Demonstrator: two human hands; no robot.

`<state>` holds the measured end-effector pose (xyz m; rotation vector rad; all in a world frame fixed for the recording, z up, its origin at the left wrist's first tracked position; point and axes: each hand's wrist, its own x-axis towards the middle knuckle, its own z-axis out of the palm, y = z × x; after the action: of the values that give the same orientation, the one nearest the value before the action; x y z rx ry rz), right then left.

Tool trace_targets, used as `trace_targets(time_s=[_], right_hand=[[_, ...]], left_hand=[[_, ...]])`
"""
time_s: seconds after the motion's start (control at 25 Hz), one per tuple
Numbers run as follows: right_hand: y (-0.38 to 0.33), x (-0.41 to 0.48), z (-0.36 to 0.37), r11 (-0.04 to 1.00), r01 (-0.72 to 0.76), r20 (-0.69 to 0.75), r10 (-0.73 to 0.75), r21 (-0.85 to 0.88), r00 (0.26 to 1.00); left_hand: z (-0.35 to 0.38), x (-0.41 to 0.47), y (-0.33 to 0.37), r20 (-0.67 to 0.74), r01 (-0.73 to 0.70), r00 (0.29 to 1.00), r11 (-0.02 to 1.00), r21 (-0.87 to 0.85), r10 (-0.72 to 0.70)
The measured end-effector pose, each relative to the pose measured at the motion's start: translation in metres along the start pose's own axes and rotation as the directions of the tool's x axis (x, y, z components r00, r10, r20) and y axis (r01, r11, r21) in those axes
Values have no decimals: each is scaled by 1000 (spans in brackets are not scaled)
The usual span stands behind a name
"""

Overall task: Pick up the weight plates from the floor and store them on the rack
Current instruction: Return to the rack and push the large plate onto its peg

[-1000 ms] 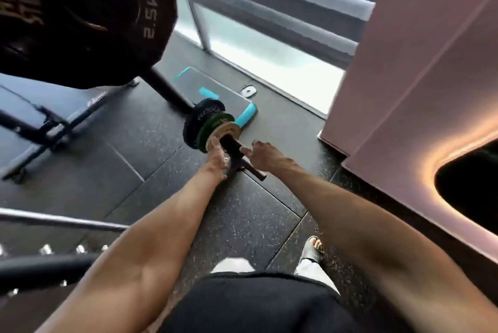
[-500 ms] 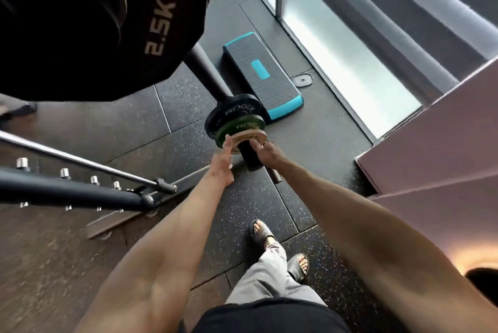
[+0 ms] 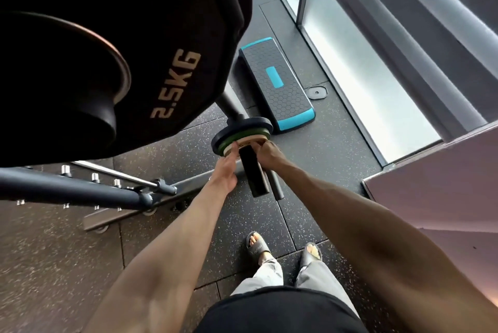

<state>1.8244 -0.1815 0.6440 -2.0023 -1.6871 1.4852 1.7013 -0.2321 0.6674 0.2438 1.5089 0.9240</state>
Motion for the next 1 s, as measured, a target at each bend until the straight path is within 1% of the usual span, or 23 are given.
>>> trace_targets(time_s=[0.08,0.12,0.28,0.36,0.48,0.64,0.72,0.84,1.0], right_hand=[[-1,4,-2,999,15,20,-15,-29,1000],[0,6,-3,999,17,30,-16,-37,999],[-8,9,-10,997,15,57,-11,-76,998],[-10,13,-11,997,18,102,-10,-72,995],[-9,21,-13,996,15,115,-4,-89,993],[-21,28,-22,994,49,153,-34,-98,988],[-18,30,-24,992,63,141,-47,-110,989],[-12,28,-24,991,70,78,-61,-116,995],[-18,19,-26,990,88,31,-85,-110,996]], left_hand=[[1,5,1,0,-19,1000,999,-26,19],[2,4,1,5,-21,1000,1000,-9,21],[5,10,10,-11,-27,1000,996,-81,26],[7,12,17,-17,-20,1000,996,-89,19],[10,11,25,-36,-32,999,996,-83,29],[14,16,26,-74,-31,997,996,-87,25],[17,19,21,-104,-29,994,996,-88,20],[23,20,15,-194,-48,981,993,-104,27],[27,21,14,-237,-36,971,996,-86,15]])
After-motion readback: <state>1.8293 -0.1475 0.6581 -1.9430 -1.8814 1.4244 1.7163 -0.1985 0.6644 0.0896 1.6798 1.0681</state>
